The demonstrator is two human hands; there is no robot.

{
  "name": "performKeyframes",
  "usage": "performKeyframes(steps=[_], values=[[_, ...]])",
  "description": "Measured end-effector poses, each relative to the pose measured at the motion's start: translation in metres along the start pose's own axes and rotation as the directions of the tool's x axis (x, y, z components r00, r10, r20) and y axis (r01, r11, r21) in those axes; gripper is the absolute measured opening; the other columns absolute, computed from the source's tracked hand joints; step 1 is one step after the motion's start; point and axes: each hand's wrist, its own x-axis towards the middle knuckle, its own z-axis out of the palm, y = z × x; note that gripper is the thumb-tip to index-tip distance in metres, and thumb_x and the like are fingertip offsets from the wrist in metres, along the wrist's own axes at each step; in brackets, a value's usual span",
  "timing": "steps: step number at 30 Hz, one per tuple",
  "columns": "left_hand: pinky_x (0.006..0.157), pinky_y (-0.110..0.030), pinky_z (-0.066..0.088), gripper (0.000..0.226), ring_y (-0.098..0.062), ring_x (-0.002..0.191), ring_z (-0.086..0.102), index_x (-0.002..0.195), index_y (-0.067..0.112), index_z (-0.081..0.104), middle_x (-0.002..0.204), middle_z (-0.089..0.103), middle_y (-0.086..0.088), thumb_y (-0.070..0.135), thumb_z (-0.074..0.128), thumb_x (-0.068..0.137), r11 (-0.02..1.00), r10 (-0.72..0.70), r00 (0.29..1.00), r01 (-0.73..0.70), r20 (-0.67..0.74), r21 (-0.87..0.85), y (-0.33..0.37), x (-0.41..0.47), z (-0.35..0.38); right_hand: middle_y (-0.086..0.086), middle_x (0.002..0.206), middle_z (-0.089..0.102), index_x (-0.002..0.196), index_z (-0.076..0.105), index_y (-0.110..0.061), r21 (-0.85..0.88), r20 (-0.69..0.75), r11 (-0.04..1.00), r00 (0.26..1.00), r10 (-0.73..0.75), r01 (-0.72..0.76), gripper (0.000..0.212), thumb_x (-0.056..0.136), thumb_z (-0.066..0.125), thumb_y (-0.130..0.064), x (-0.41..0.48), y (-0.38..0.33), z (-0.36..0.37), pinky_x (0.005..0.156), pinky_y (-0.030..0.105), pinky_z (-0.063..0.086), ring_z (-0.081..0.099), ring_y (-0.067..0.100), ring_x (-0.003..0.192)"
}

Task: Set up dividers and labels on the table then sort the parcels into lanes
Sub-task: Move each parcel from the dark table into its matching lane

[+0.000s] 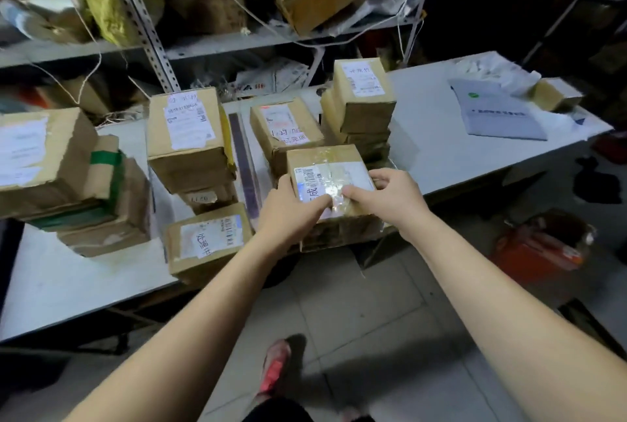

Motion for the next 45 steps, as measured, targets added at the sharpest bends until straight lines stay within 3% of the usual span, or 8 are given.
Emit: performKeyframes(steps=[4,8,14,22,33,39,42,45], values=[[0.070,-0.020,0.047,0.060,-0.011,0.105,0.063,0.132,0.025,0.048,0.121,0.063,0.011,0.041,0.074,0.081,0.996,-0.070,0.998,0.070,0.004,-0.059,-0.027,-0.007,0.029,-0.018,0.090,0.069,0.101,0.067,-0.033,-0.040,0.091,0.998,0.995,0.046,-0.042,0.035,0.074,0.087,-0.045,0.009,0.038,0.016,0.089,0.040,0.058,0.068,0.009,0.091],[0.069,-0.012,0.043,0.046,-0.001,0.094,0.061,0.122,0.031,0.048,0.114,0.063,0.015,0.024,0.075,0.086,0.991,-0.091,0.995,0.093,0.030,-0.092,-0.055,0.000,0.048,-0.011,0.101,0.074,0.105,0.072,-0.028,-0.107,0.124,0.992,0.989,0.083,-0.070,0.039,0.073,0.084,-0.047,0.022,0.064,0.042,0.084,0.042,0.059,0.069,0.014,0.094],[0.102,-0.043,0.052,0.070,-0.015,0.118,0.062,0.139,0.031,0.044,0.133,0.062,0.009,0.037,0.077,0.078,0.985,-0.149,0.987,0.153,0.051,-0.076,-0.099,0.034,0.066,-0.012,0.106,0.074,0.114,0.073,-0.028,-0.126,0.160,0.988,0.981,0.112,-0.092,0.070,0.054,0.073,-0.064,0.050,0.091,0.082,0.086,0.042,0.060,0.069,0.016,0.097],[0.099,-0.046,0.053,0.074,-0.017,0.117,0.062,0.143,0.029,0.033,0.133,0.061,0.006,0.038,0.069,0.079,0.989,-0.121,0.993,0.122,0.019,-0.080,-0.128,0.067,0.080,-0.007,0.112,0.070,0.121,0.068,-0.024,-0.207,0.131,0.974,0.984,0.120,-0.092,0.044,0.081,0.082,-0.034,0.069,0.084,0.101,0.076,0.029,0.048,0.062,0.015,0.097],[0.089,-0.042,0.060,0.053,-0.016,0.111,0.066,0.139,0.025,0.039,0.131,0.065,0.003,0.037,0.065,0.095,0.992,-0.121,0.989,0.124,-0.088,0.027,-0.122,0.078,0.077,-0.004,0.126,0.067,0.132,0.061,-0.024,-0.242,0.162,0.969,0.983,0.086,-0.045,0.047,0.089,0.076,-0.036,0.085,0.083,0.106,0.076,0.027,0.043,0.058,0.013,0.105],[0.093,-0.041,0.052,0.056,-0.027,0.119,0.060,0.143,0.016,0.044,0.135,0.060,-0.008,0.043,0.060,0.096,0.940,-0.111,0.981,0.156,-0.160,0.305,-0.089,0.057,0.032,0.000,0.140,0.057,0.141,0.052,-0.024,-0.453,0.187,0.867,0.973,-0.133,0.205,0.057,0.091,0.071,-0.043,0.079,0.046,0.103,0.091,0.036,0.047,0.052,0.025,0.132],[0.100,-0.043,0.048,0.061,-0.028,0.129,0.053,0.150,0.017,0.040,0.146,0.051,-0.009,0.041,0.057,0.097,0.874,-0.055,0.964,0.172,-0.259,0.454,-0.066,0.041,-0.018,-0.001,0.162,0.037,0.155,0.039,-0.023,-0.519,0.317,0.745,0.904,-0.287,0.418,0.068,0.095,0.065,-0.043,0.073,-0.005,0.104,0.113,0.044,0.038,0.036,0.024,0.146],[0.099,-0.047,0.050,0.063,-0.028,0.132,0.049,0.153,0.022,0.036,0.145,0.050,-0.006,0.045,0.052,0.097,0.784,0.020,0.934,0.207,-0.358,0.586,-0.051,0.016,-0.072,-0.001,0.160,0.037,0.153,0.040,-0.022,-0.525,0.408,0.603,0.799,-0.442,0.601,0.066,0.096,0.063,-0.044,0.057,-0.066,0.108,0.109,0.045,0.039,0.037,0.025,0.144]])
